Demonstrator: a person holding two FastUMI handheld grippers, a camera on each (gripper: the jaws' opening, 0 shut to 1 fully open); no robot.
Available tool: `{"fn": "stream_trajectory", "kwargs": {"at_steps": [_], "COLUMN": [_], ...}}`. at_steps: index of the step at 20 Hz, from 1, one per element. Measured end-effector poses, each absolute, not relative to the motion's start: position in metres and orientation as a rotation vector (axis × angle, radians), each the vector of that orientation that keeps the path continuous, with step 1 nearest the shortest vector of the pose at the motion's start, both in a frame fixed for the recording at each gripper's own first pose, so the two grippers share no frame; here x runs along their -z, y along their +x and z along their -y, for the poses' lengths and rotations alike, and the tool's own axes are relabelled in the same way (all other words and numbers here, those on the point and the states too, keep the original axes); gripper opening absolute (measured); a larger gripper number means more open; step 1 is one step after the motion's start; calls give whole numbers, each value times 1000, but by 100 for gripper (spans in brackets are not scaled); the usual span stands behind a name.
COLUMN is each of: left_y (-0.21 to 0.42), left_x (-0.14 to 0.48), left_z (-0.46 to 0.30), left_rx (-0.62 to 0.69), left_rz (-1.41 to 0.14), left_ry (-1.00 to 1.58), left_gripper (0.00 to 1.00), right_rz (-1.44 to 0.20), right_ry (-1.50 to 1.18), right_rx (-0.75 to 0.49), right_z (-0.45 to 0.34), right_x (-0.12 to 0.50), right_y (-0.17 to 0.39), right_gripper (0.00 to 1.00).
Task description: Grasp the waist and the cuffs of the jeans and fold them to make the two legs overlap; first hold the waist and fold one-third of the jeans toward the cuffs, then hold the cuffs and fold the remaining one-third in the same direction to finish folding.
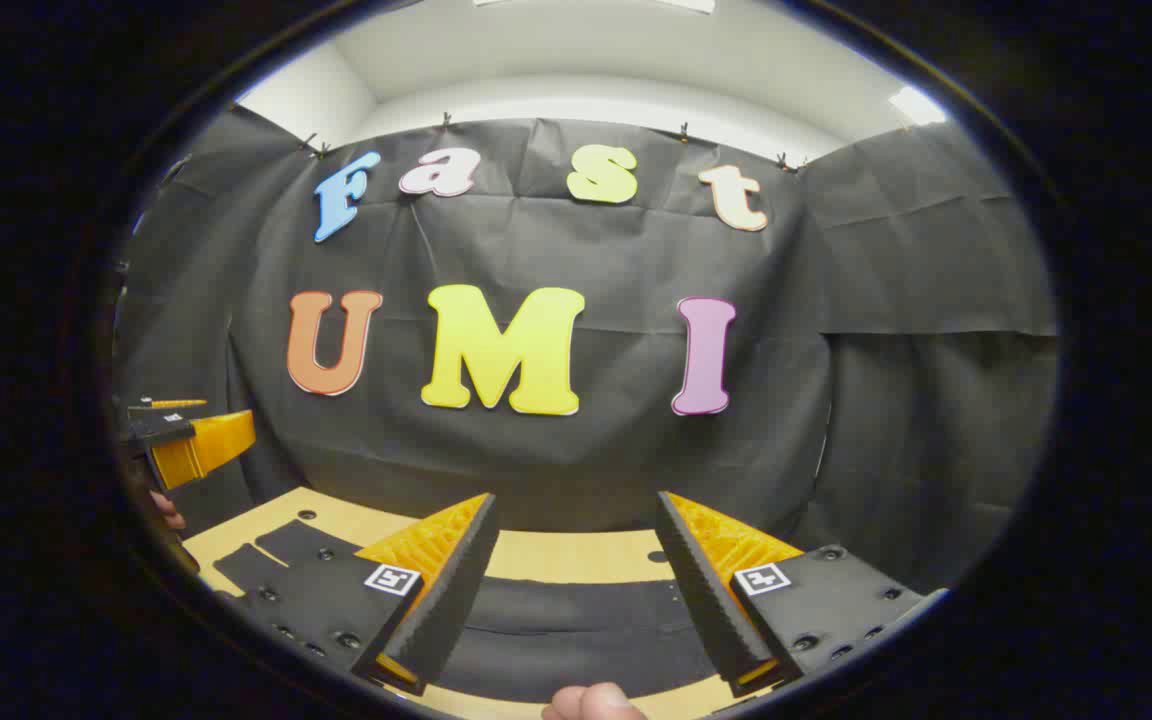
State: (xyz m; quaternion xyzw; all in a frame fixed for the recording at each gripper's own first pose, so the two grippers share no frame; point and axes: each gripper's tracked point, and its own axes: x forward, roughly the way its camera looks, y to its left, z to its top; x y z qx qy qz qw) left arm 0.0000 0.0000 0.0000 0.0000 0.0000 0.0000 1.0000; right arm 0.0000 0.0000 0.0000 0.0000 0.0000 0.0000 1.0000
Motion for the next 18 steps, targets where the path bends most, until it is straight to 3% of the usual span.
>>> {"fn": "stream_trajectory", "kwargs": {"at_steps": [18], "left_y": [17], "left_x": [4], "left_z": [-28], "left_rx": [-66], "left_rz": [-7], "left_ry": [-4], "left_gripper": [98], "right_rz": [4], "right_ry": [1], "right_rx": [-20], "right_z": [-7], "right_x": [-12], "right_y": [32], "right_gripper": [97]}}
